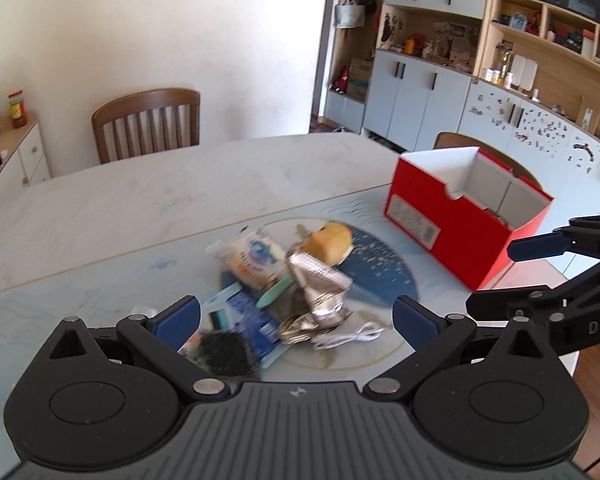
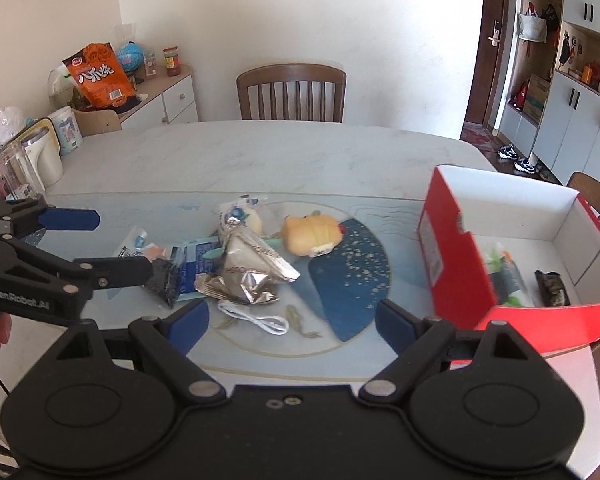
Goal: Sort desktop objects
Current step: 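Withdraw both tools from the box back to the snack pile, then grasp the black seaweed bag with the left tool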
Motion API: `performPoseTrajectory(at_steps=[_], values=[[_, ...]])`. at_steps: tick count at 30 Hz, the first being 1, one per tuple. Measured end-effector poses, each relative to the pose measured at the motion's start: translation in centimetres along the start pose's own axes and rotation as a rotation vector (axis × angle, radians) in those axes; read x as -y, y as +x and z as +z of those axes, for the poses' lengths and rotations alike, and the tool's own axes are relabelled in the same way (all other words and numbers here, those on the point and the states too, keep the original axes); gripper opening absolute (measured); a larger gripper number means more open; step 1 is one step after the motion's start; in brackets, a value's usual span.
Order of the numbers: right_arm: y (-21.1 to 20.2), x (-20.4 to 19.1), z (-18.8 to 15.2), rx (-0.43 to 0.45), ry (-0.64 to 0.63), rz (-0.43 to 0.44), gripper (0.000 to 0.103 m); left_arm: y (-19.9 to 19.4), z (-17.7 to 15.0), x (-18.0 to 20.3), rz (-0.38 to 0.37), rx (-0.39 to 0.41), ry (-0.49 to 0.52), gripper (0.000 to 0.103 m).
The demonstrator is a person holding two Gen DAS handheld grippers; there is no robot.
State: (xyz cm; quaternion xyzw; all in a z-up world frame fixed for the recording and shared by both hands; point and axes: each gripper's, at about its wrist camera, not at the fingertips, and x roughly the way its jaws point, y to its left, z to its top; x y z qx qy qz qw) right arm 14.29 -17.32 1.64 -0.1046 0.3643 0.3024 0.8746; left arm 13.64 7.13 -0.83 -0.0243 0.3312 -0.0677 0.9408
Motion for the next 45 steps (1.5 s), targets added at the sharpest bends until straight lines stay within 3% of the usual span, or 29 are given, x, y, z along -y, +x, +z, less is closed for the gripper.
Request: performPoseTrajectory(at_steps=[14,19,25,45], values=[[4.3,-3.0,-0.5,-0.022,0.030,-0.054,0.090,3.2,-1.6,-3.1,0.038,-0.052,-0.050,0.102],[6.6,-4.1,-1.3,-0.016,0.049,-0.085,0.090,4.8,-1.9,-4.1,0.063,-0.082,-0.048,0.096],[8.8,-4.2,-2.3,-0.035,0.081,-0.078,0.090,5.8,-2.0,-6.1,0.045,-0.087,-0.060,0.096],[14.0,-4.7,-3.4,-0.081,0.095,-0.127,0.086,8.7,-2.2,-5.9,0.023,-0.137,-0.092,0.096]])
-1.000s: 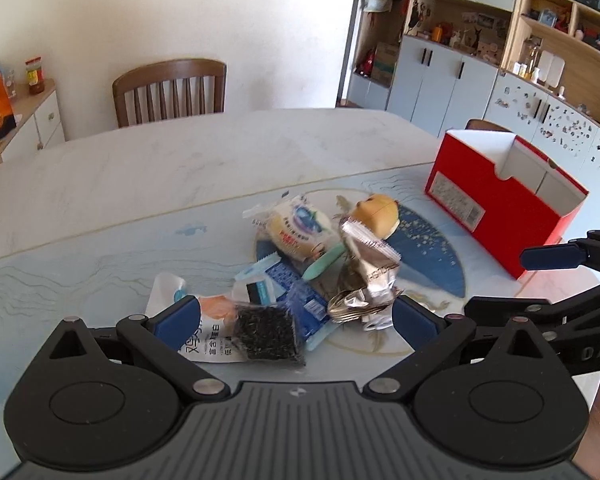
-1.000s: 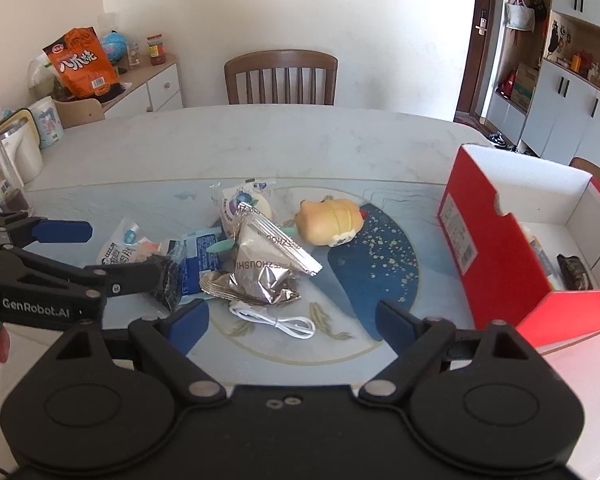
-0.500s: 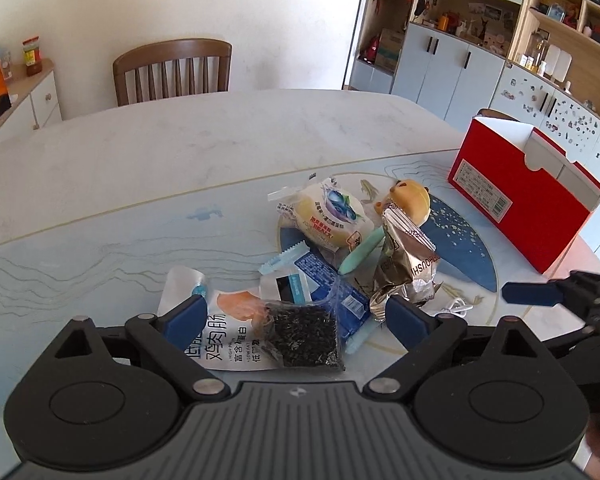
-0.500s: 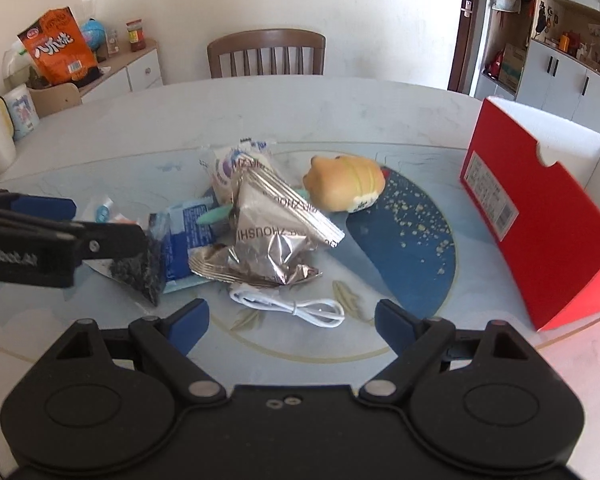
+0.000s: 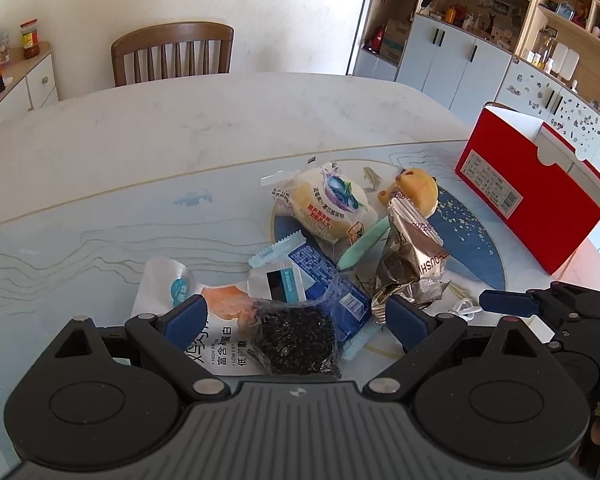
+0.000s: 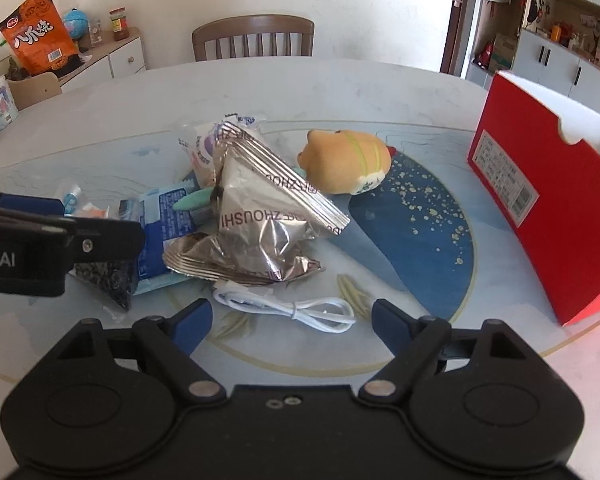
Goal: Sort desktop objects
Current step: 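Grasp the black seaweed bag with the left tool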
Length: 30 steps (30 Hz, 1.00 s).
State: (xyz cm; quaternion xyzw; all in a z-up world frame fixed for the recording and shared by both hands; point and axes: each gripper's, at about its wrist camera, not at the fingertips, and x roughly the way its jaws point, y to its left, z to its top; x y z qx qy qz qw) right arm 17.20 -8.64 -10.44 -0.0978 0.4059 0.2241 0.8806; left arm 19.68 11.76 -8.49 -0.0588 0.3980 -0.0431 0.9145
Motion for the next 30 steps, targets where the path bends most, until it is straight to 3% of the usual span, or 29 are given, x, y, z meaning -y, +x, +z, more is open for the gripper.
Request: performPoseTrajectory(at_steps=[15,28,30], values=[[0.2,0.6,0.1,0.015,-0.047,0.059,0.075,0.8,-0.6,0.7,0.013,-0.001,0.009,0.088],[-0.2,1.6,-0.2,0.016,-0.024,0.047,0.074,0.7,-0.9,1.6,0.045,0.027,0.048,0.057],[-0.3,1.6,-0.3,0.016,-0.025,0.037,0.074,0.6,-1.0,1.7,0.041,0.031,0.046,0.045]])
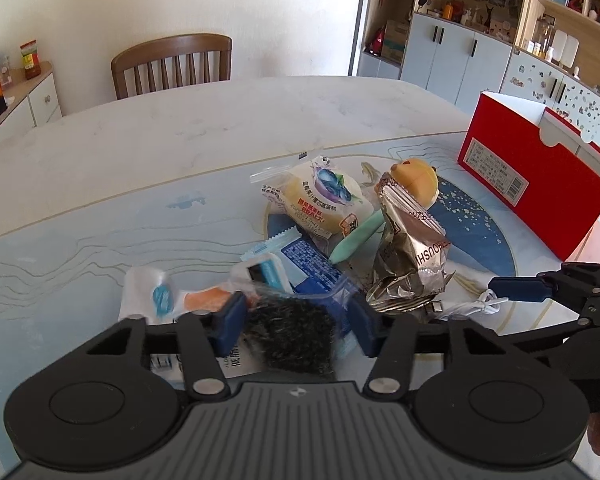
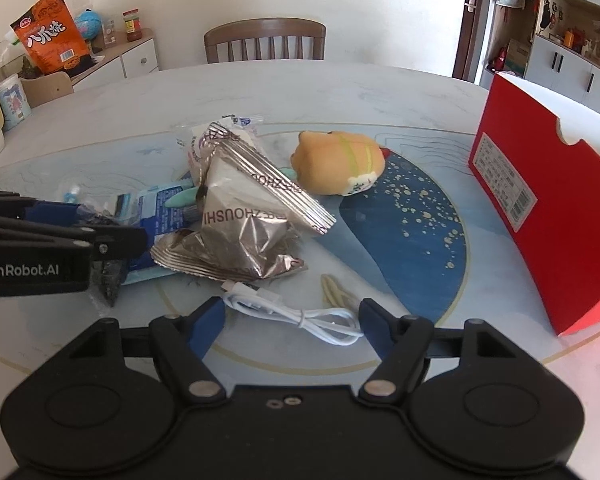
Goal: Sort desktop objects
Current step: 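Grasp the black seaweed bag with the left tool, then grasp the white cable with the right tool while the left tool lifts the seaweed bag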
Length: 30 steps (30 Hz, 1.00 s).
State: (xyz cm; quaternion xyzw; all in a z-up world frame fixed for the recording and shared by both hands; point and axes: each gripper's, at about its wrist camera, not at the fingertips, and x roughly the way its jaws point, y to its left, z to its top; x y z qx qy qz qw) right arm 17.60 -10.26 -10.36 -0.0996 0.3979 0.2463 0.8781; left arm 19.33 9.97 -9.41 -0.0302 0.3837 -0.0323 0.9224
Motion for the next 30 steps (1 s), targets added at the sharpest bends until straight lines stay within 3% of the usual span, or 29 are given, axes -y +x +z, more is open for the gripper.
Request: performPoseTrajectory(at_steps=[11,30], values=[[-1.2,0.3,0.1,0.023,-0.021,-0.010,0.073,-0.7,-0.2,0.0,-0.013,0.010,-0.011,0.035],[-4.1,1.7,0.2,0.058,0.007,-0.026,0.073,-3.5,0.3,1.7,-0.057,0.036,-0.001,0.033]])
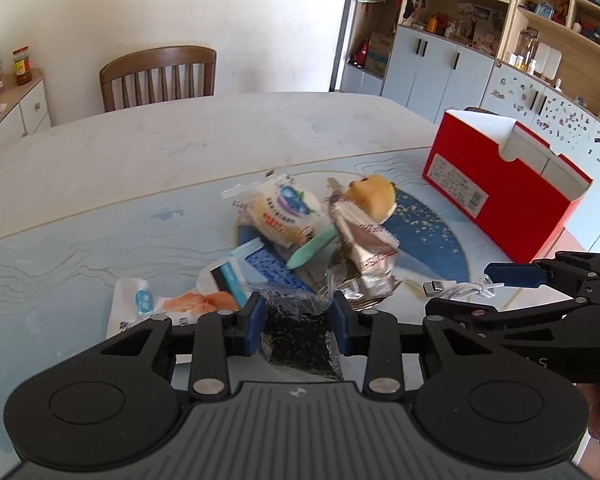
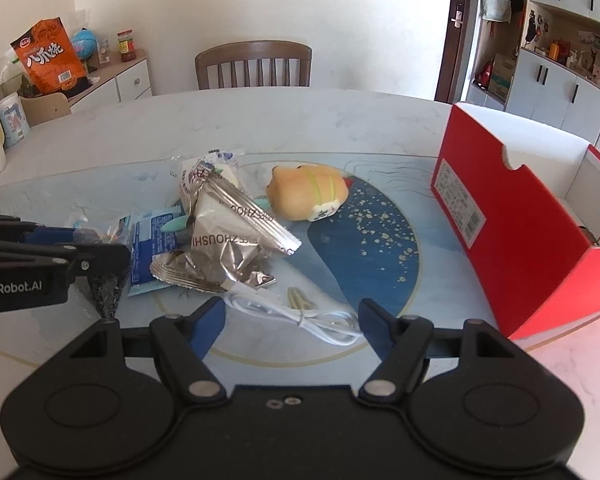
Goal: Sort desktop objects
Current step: 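Grasp the white cable with the right tool while the left tool lifts the seaweed bag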
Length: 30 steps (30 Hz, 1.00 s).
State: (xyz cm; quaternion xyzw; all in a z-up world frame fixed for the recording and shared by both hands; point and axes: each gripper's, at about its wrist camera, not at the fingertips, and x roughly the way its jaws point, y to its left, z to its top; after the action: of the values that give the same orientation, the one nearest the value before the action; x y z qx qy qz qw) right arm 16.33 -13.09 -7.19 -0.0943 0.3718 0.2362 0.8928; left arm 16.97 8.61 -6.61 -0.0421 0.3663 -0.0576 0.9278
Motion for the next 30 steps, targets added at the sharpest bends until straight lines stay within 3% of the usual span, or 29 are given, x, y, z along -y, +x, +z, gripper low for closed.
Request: performPoseTrajectory(at_steps=[30], values=[[-7.1,6.6,2.3,0.108,0.087,-0.034,0.073,-2.5,4.7,8.9,-0.144,0.066,0.124,0.033]])
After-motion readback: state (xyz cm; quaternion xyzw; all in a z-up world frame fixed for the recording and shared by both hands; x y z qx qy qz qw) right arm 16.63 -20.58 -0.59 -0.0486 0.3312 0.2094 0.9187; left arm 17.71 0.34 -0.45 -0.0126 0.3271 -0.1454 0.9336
